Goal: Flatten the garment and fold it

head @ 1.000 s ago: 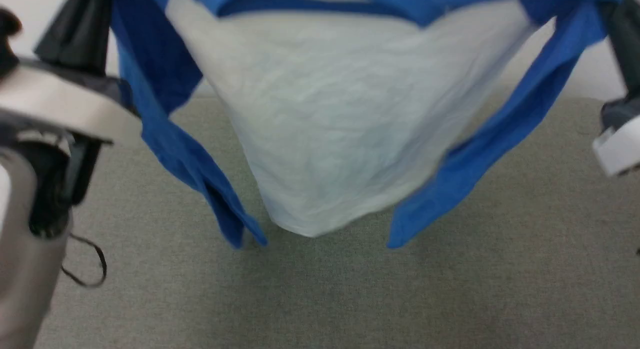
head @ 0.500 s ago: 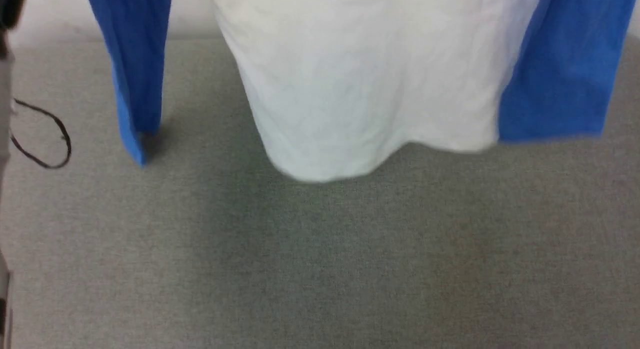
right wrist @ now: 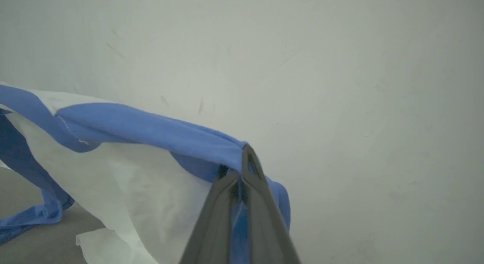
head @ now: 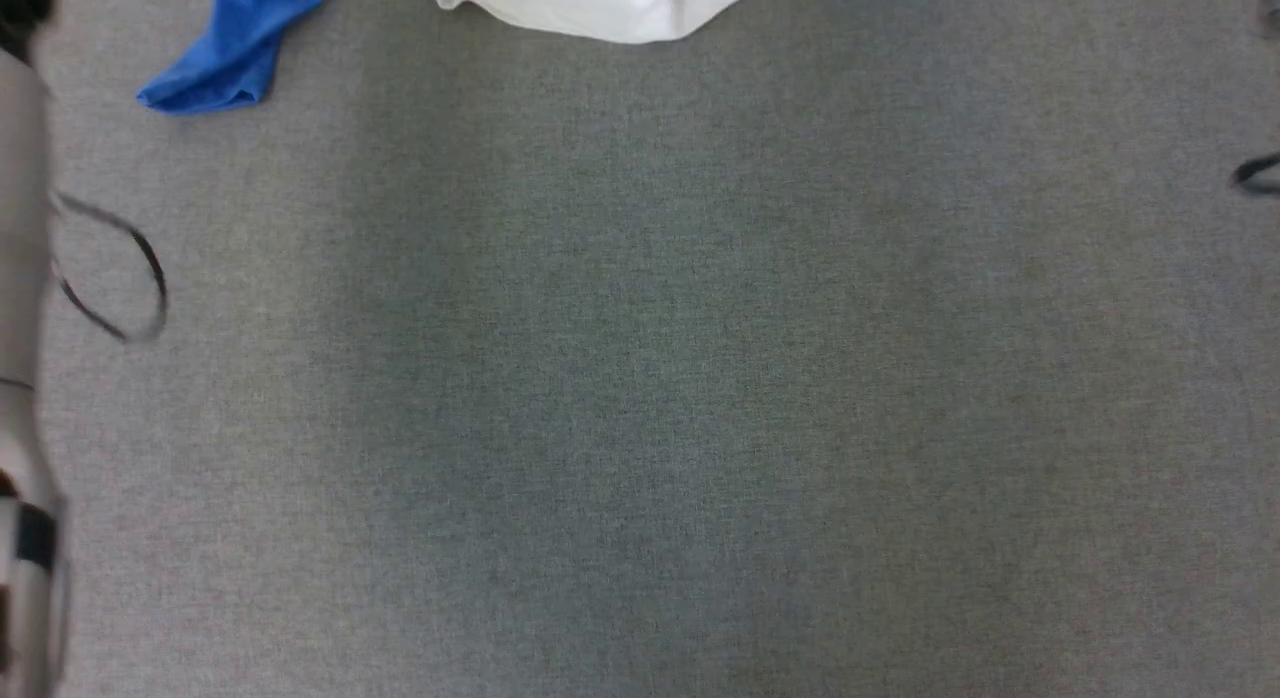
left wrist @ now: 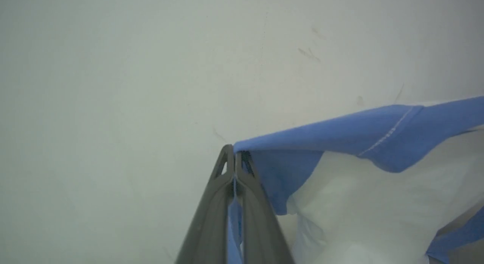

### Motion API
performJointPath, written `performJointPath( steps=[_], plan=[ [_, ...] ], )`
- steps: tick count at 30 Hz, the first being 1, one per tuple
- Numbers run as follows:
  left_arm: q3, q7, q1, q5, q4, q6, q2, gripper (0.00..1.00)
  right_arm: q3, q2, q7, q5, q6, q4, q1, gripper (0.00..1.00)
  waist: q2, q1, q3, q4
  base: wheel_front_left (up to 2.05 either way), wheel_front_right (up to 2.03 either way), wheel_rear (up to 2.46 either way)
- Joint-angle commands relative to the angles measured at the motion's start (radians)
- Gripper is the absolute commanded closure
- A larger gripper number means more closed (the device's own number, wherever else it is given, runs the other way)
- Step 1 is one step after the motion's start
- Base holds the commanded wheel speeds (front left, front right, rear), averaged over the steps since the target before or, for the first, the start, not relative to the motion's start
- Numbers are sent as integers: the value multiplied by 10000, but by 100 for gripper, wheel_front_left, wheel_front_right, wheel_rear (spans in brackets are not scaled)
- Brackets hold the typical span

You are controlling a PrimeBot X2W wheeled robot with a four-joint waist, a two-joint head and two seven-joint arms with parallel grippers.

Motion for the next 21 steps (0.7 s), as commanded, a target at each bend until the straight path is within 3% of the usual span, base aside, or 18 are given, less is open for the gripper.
performJointPath(
  steps=[1,7,13,17,21],
  plan=[
    [36,-179,354,-111,440,-71,-37,100,72,85,-253,37,-94,393,159,100,0,-3,188,-28,0,0,0],
    [211,-840,1376,-739,2024,-269,-737,100,675,535,-1061,446,-94,2040,1095,100,0,-3,127,41,0,0,0],
    [266,-1265,2959,-1247,2880,-465,-1399,100,1250,469,-1886,971,-94,2760,2634,100,0,-3,-708,263,0,0,0],
    [253,-1443,4573,-1477,2839,-541,-1596,100,1621,291,-2278,1302,-94,2438,4215,100,0,-3,-1602,338,0,0,0],
    [256,-1512,6484,-1589,2128,-565,-1623,100,1800,-90,-2339,1589,-94,1334,6133,100,0,-3,-2492,346,0,0,0]
  ],
)
